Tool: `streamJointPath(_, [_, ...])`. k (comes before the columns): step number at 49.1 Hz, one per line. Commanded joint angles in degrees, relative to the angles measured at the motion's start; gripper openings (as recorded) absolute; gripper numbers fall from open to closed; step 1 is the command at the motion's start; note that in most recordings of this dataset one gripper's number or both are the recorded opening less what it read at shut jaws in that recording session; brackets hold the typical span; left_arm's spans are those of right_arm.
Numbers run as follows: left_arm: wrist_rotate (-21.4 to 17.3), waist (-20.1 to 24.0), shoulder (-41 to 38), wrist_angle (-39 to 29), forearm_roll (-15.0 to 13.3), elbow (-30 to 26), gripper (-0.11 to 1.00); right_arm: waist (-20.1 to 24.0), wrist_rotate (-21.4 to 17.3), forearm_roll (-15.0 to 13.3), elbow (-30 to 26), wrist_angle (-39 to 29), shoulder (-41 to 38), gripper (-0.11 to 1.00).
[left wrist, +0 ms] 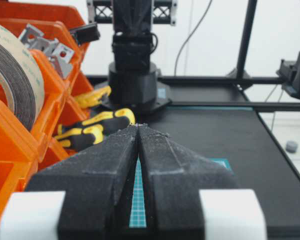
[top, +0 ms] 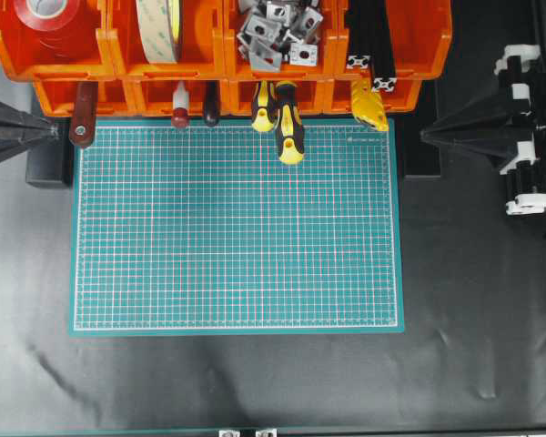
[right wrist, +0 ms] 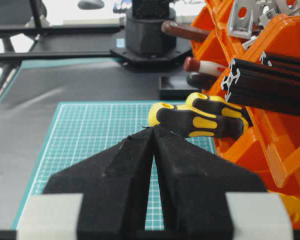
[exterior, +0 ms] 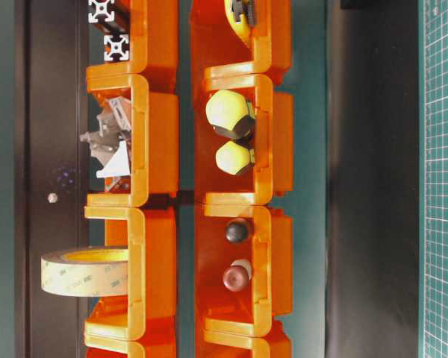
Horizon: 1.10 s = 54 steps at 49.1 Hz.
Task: Pick scraper from container rack with left arm.
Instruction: 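Move the left gripper toward the brown-handled scraper in the rack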
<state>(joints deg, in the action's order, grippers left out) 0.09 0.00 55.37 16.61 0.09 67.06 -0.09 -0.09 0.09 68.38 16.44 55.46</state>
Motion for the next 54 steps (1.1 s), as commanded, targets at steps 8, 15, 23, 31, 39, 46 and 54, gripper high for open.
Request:
streamJointPath(8, [-0.8, -3.3, 0.6, -17.1, 2.9, -10.8, 0.0, 0.9, -3.6, 2.1, -4.0, 0.5, 0.3, -0.01])
streamJointPath(15, [-2.4, -6.0, -0.6, -33.9, 3.0, -19.0, 0.0, 1.2, -6.1, 2.2, -7.2, -2.2, 0.8, -0.01])
streamJointPath(23, [-4.0, -10.4, -4.9, -48.2, 3.2, -28.0, 0.0, 1.8, -6.5, 2.3, -9.0, -7.3, 1.1, -0.01])
streamJointPath(31, [-4.0, -12.0, -9.7, -66.4, 4.0, -37.7, 0.0, 2.0, -6.5, 2.3, -10.3, -8.6, 1.1, -0.01])
streamJointPath(39, [-4.0, -13.8, -15.2, -75.1, 6.2, -44.7, 0.0, 2.6, -6.6, 2.4, -11.8, -10.5, 1.1, -0.01])
streamJointPath(46, [-1.5, -20.0, -19.4, -80.7, 17.8, -47.5, 0.0, 2.7, -6.7, 2.4, -11.9, -11.8, 1.1, -0.01])
streamJointPath(54, [11.9, -31.5, -24.0, -92.6, 39.2, -49.1, 0.0, 3.0, -8.3, 2.5, -11.9, -12.4, 1.4, -0.01])
